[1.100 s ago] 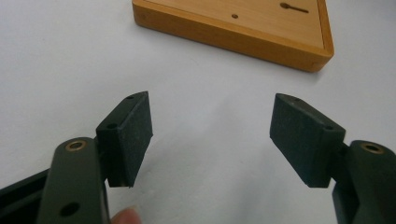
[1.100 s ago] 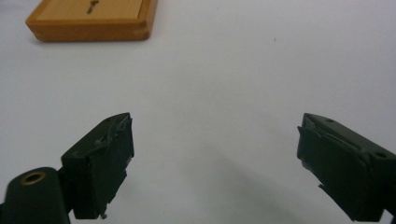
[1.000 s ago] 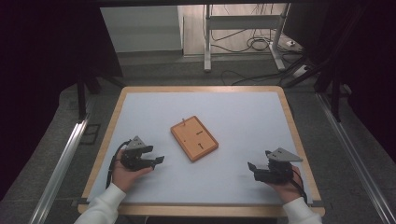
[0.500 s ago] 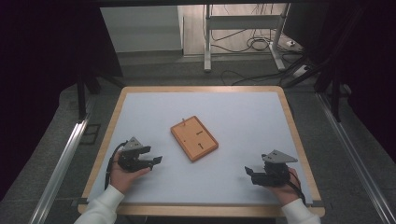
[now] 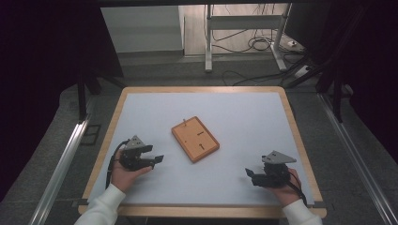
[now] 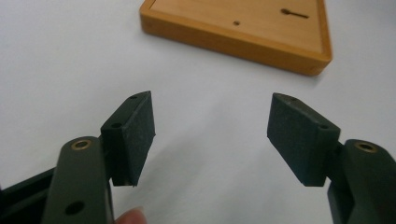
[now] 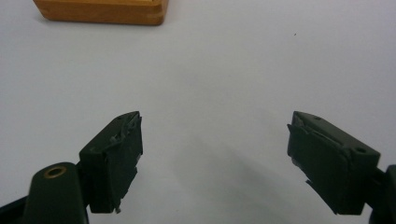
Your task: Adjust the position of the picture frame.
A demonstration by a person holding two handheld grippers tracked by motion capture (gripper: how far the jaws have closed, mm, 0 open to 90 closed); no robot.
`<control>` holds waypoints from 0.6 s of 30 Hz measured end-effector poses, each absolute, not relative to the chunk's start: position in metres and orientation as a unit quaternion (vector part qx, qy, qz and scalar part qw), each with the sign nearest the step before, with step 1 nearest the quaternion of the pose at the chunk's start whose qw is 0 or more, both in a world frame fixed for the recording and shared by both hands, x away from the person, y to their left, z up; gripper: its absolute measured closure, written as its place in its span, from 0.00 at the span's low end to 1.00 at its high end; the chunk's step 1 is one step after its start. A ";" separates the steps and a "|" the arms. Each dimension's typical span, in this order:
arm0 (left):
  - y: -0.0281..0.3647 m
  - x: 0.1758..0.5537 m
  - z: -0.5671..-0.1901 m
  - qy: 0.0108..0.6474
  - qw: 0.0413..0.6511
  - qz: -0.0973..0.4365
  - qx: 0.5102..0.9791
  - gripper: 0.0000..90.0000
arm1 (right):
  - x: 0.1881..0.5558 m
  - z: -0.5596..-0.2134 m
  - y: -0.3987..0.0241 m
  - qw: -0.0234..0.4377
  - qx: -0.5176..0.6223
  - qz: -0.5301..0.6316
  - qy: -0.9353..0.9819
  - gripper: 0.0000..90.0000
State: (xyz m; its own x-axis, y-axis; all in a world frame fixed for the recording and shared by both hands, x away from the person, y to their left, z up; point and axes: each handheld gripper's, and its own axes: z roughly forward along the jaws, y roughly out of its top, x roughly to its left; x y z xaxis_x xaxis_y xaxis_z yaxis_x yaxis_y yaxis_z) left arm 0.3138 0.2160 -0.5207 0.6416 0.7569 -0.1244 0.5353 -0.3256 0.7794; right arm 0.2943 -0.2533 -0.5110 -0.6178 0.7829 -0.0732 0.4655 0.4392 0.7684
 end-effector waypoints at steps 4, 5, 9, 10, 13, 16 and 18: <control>0.210 0.317 -0.515 0.394 0.422 0.130 0.806 0.35 | 0.291 -0.511 -0.254 0.215 0.380 0.367 0.822 0.21; 0.208 0.319 -0.513 0.392 0.425 0.128 0.806 0.35 | 0.290 -0.511 -0.255 0.214 0.380 0.364 0.823 0.21; 0.198 0.326 -0.505 0.381 0.427 0.124 0.811 0.36 | 0.285 -0.510 -0.259 0.218 0.381 0.365 0.821 0.21; 0.196 0.328 -0.504 0.379 0.427 0.122 0.812 0.36 | 0.284 -0.510 -0.259 0.221 0.381 0.366 0.820 0.21; 0.192 0.334 -0.500 0.375 0.426 0.121 0.814 0.36 | 0.282 -0.511 -0.262 0.223 0.386 0.360 0.820 0.21; 0.189 0.339 -0.497 0.376 0.430 0.117 0.812 0.36 | 0.282 -0.512 -0.262 0.223 0.388 0.358 0.820 0.21; 0.189 0.342 -0.495 0.378 0.434 0.115 0.810 0.36 | 0.283 -0.511 -0.262 0.221 0.387 0.362 0.819 0.21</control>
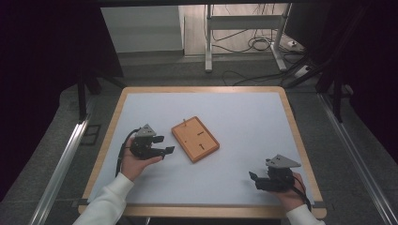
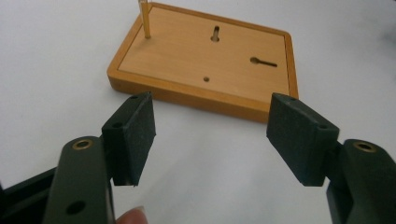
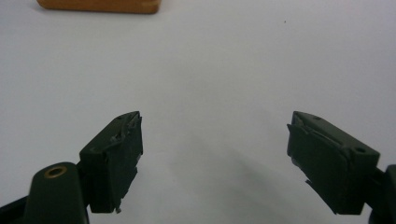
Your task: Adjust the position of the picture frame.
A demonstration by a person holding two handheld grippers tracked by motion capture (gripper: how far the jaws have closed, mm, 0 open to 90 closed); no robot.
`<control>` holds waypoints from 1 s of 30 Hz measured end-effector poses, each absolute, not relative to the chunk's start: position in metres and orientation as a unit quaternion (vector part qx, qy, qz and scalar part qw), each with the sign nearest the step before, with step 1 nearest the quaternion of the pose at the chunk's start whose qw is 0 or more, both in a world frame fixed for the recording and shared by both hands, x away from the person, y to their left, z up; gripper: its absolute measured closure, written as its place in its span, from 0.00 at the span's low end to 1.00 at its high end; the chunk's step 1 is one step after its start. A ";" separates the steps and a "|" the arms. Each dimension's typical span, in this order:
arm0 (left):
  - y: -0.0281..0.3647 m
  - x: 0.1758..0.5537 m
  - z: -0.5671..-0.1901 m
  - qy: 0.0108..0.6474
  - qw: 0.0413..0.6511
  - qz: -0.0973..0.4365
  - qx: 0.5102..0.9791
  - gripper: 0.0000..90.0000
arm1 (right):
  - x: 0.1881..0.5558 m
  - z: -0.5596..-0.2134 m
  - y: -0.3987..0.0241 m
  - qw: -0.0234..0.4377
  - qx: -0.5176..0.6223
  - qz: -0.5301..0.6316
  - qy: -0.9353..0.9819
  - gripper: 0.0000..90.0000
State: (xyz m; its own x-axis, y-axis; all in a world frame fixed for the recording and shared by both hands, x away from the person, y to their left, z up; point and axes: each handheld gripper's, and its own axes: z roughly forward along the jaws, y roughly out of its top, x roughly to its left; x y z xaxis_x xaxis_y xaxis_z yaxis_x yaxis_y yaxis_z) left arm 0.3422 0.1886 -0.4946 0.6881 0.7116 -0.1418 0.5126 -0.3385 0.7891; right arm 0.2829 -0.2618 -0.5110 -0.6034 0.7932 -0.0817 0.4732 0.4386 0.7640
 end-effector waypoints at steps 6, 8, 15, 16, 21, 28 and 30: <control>0.187 0.351 -0.492 0.382 0.433 0.109 0.809 0.36 | 0.284 -0.510 -0.261 0.221 0.385 0.363 0.819 0.21; 0.187 0.353 -0.490 0.382 0.432 0.111 0.809 0.36 | 0.284 -0.510 -0.261 0.221 0.385 0.363 0.819 0.21; 0.184 0.362 -0.485 0.385 0.426 0.117 0.810 0.36 | 0.286 -0.510 -0.260 0.222 0.382 0.363 0.820 0.21; 0.183 0.363 -0.485 0.387 0.425 0.118 0.810 0.36 | 0.286 -0.510 -0.260 0.222 0.382 0.363 0.821 0.21; 0.180 0.375 -0.484 0.390 0.418 0.121 0.812 0.36 | 0.286 -0.511 -0.260 0.220 0.383 0.360 0.822 0.21; 0.172 0.394 -0.489 0.395 0.403 0.124 0.817 0.36 | 0.287 -0.512 -0.260 0.218 0.384 0.359 0.822 0.21; 0.171 0.397 -0.490 0.392 0.400 0.126 0.819 0.36 | 0.287 -0.512 -0.260 0.218 0.384 0.359 0.822 0.21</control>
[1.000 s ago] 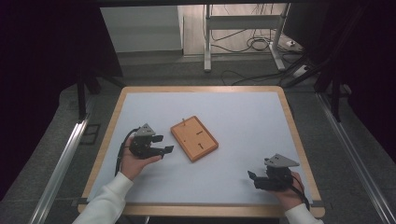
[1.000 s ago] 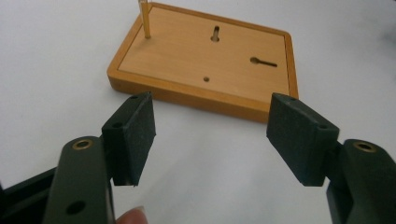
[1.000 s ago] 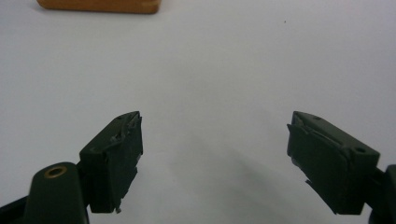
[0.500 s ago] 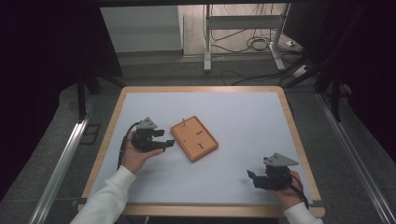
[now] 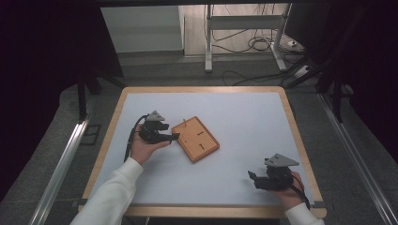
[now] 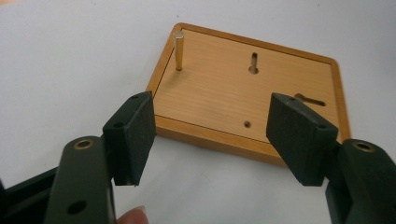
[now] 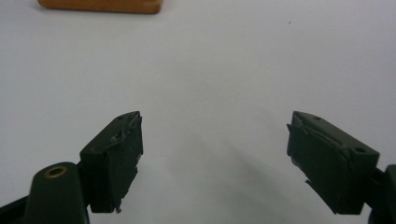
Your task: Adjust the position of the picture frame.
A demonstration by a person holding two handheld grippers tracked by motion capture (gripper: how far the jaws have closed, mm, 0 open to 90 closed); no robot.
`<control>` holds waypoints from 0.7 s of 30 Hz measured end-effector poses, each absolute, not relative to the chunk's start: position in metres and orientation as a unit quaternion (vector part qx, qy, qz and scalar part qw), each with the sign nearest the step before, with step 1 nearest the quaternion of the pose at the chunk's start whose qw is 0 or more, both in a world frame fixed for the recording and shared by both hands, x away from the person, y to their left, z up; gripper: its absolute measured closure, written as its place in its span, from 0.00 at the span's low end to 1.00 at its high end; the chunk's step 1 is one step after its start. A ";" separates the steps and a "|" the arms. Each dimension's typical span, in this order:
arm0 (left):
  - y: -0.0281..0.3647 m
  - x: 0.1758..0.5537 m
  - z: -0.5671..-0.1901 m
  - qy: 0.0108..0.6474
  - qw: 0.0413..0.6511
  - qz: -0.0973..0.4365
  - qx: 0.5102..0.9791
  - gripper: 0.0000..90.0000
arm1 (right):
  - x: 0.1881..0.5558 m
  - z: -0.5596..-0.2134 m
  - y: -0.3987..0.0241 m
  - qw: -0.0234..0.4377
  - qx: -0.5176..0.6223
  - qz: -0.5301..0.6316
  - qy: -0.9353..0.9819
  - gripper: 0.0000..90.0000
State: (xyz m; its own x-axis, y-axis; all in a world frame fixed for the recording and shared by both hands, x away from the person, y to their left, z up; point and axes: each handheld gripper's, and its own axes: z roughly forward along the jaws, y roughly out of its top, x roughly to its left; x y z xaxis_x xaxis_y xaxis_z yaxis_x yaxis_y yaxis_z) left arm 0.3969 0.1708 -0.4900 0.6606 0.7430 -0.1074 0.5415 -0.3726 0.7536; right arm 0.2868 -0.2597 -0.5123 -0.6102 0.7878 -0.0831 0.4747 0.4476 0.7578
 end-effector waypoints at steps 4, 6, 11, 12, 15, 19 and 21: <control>0.166 0.407 -0.492 0.394 0.398 0.126 0.818 0.36 | 0.287 -0.513 -0.259 0.217 0.383 0.359 0.823 0.21; 0.164 0.412 -0.494 0.396 0.398 0.124 0.818 0.36 | 0.287 -0.513 -0.259 0.216 0.383 0.358 0.824 0.21; 0.153 0.424 -0.499 0.390 0.388 0.129 0.825 0.36 | 0.287 -0.514 -0.259 0.215 0.384 0.356 0.825 0.21; 0.152 0.426 -0.499 0.388 0.385 0.132 0.827 0.36 | 0.287 -0.514 -0.259 0.215 0.384 0.356 0.825 0.21; 0.148 0.433 -0.501 0.388 0.385 0.131 0.827 0.37 | 0.287 -0.514 -0.259 0.215 0.384 0.355 0.825 0.21; 0.141 0.440 -0.503 0.381 0.378 0.137 0.833 0.39 | 0.287 -0.515 -0.258 0.215 0.385 0.352 0.826 0.21; 0.137 0.445 -0.505 0.382 0.378 0.142 0.831 0.40 | 0.287 -0.515 -0.258 0.214 0.385 0.351 0.826 0.21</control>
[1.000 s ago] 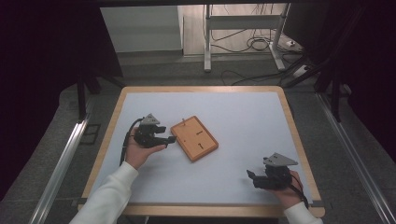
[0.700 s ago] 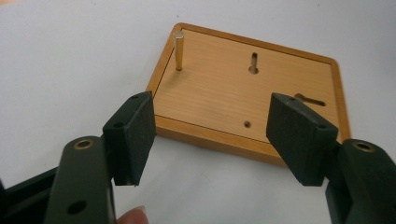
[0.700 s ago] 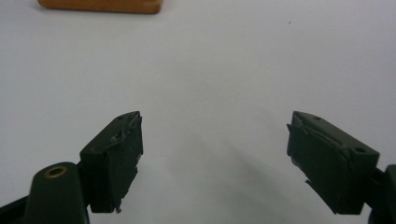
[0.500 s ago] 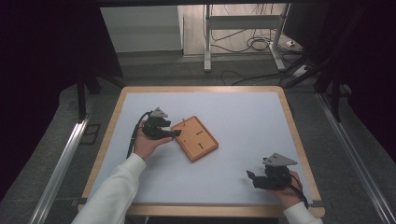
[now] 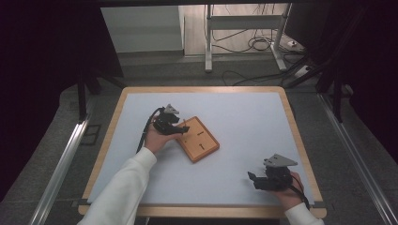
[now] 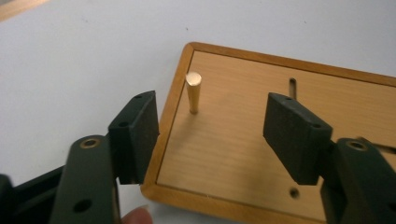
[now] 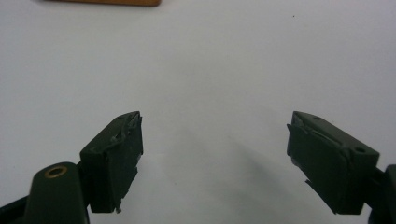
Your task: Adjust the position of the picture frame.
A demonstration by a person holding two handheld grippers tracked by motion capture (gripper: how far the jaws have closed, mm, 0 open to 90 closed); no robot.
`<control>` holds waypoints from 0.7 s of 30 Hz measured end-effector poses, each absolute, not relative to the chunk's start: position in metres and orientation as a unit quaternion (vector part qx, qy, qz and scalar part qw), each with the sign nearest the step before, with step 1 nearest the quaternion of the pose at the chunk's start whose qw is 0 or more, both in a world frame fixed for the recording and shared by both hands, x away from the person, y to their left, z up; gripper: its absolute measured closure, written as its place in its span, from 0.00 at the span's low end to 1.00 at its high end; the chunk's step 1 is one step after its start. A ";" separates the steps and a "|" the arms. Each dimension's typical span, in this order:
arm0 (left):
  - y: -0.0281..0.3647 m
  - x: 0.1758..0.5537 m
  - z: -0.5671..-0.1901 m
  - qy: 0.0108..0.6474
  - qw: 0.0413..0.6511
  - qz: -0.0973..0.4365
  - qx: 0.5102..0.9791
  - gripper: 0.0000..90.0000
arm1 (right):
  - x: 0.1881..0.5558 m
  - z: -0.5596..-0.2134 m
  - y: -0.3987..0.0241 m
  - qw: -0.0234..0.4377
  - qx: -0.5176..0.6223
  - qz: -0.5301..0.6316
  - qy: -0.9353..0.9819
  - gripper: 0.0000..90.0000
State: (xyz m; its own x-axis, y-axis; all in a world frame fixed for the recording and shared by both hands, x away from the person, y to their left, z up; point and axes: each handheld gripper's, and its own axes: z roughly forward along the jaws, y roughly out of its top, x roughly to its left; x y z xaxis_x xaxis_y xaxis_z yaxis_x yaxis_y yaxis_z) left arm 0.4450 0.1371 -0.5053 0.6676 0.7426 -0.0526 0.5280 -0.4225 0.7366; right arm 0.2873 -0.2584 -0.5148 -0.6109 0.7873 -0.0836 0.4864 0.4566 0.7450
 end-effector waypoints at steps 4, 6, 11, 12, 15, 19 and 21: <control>0.136 0.450 -0.507 0.380 0.378 0.144 0.832 0.44 | 0.287 -0.514 -0.259 0.215 0.386 0.351 0.825 0.21; 0.134 0.453 -0.508 0.380 0.377 0.147 0.832 0.45 | 0.287 -0.514 -0.259 0.215 0.387 0.351 0.825 0.21; 0.135 0.457 -0.512 0.385 0.383 0.149 0.826 0.56 | 0.287 -0.515 -0.259 0.215 0.386 0.350 0.826 0.21; 0.135 0.457 -0.512 0.385 0.383 0.149 0.826 0.57 | 0.287 -0.515 -0.258 0.215 0.386 0.350 0.826 0.21; 0.134 0.458 -0.514 0.380 0.381 0.151 0.829 0.60 | 0.288 -0.516 -0.258 0.215 0.386 0.350 0.826 0.21; 0.132 0.460 -0.517 0.380 0.388 0.148 0.827 0.68 | 0.287 -0.516 -0.258 0.216 0.386 0.348 0.827 0.21; 0.131 0.460 -0.518 0.379 0.387 0.147 0.827 0.71 | 0.287 -0.516 -0.258 0.216 0.386 0.348 0.827 0.21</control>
State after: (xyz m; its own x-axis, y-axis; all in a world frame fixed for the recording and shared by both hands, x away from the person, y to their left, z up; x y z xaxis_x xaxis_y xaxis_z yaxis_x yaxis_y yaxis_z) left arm 0.4601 0.1309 -0.5178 0.6694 0.7413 -0.0501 0.5132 -0.4126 0.7525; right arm 0.2875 -0.2577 -0.5160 -0.6091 0.7881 -0.0891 0.4875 0.4606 0.7418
